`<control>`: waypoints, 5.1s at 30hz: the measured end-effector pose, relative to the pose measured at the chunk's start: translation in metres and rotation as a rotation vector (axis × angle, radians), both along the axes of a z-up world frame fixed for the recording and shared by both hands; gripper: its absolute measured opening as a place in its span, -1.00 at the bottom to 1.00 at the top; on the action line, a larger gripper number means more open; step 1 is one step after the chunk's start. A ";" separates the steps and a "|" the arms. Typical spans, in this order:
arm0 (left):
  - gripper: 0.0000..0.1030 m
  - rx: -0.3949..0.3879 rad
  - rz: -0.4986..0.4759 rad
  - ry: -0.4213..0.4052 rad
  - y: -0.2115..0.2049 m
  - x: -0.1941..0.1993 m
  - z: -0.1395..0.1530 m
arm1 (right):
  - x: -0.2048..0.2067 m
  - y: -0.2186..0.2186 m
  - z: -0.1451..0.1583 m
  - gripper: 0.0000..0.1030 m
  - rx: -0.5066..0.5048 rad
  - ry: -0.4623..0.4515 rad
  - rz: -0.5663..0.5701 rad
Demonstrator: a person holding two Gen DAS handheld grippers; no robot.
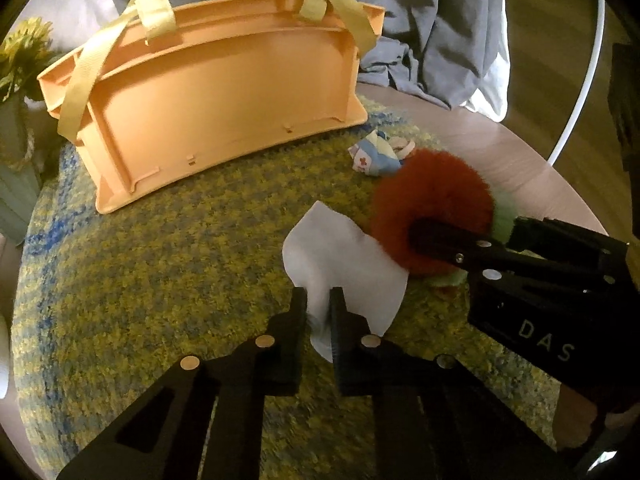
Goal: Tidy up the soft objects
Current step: 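Grasp the white cloth with the left tool while the right tool grasps the red pompom, then lift the white cloth with the left tool while the right tool carries the pompom to the crate, then open the left tool over the crate while the right tool drops the pompom inside, then pull both tools back from the crate toward the plush bird and pink sponge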
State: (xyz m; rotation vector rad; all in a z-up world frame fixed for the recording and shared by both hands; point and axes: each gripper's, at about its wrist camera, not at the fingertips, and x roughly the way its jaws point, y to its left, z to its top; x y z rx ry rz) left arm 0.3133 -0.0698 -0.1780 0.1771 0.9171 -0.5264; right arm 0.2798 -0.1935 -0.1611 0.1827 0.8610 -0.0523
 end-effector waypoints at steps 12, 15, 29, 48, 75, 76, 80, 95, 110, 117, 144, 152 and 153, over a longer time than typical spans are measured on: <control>-0.80 -0.023 0.058 -0.075 0.016 -0.012 0.026 | -0.015 0.004 0.011 -0.72 -0.033 -0.046 0.006; -0.80 -0.025 0.070 -0.092 0.020 -0.014 0.032 | -0.018 0.008 0.013 -0.77 -0.036 -0.055 0.011; -0.80 -0.081 0.105 -0.184 0.025 -0.020 0.071 | -0.027 0.009 0.046 -0.79 -0.042 -0.133 0.011; -0.80 -0.125 0.170 -0.393 0.037 -0.034 0.140 | -0.028 0.014 0.107 -0.79 -0.043 -0.310 0.041; -0.80 -0.144 0.288 -0.621 0.050 -0.024 0.201 | -0.004 0.023 0.174 -0.79 -0.039 -0.538 0.114; -0.80 -0.143 0.291 -0.626 0.049 -0.021 0.201 | -0.001 0.023 0.175 -0.79 -0.041 -0.543 0.115; -0.80 -0.145 0.301 -0.636 0.049 -0.013 0.204 | 0.009 0.022 0.179 -0.79 -0.043 -0.552 0.125; -0.80 -0.142 0.299 -0.642 0.041 0.038 0.204 | 0.058 0.018 0.179 -0.79 -0.050 -0.554 0.142; -0.80 -0.144 0.292 -0.560 0.033 0.100 0.179 | 0.115 0.012 0.159 -0.79 -0.031 -0.496 0.140; -0.80 -0.125 0.275 -0.502 0.026 0.124 0.160 | 0.140 0.006 0.139 -0.79 -0.016 -0.433 0.133; 0.04 -0.065 0.291 -0.414 0.022 0.153 0.124 | 0.178 -0.005 0.097 -0.22 0.021 -0.299 0.105; 0.21 -0.075 0.302 -0.459 0.024 0.134 0.141 | 0.158 -0.012 0.116 0.00 -0.001 -0.345 0.060; 0.23 -0.079 0.302 -0.464 0.023 0.131 0.144 | 0.156 -0.012 0.118 0.03 -0.003 -0.348 0.057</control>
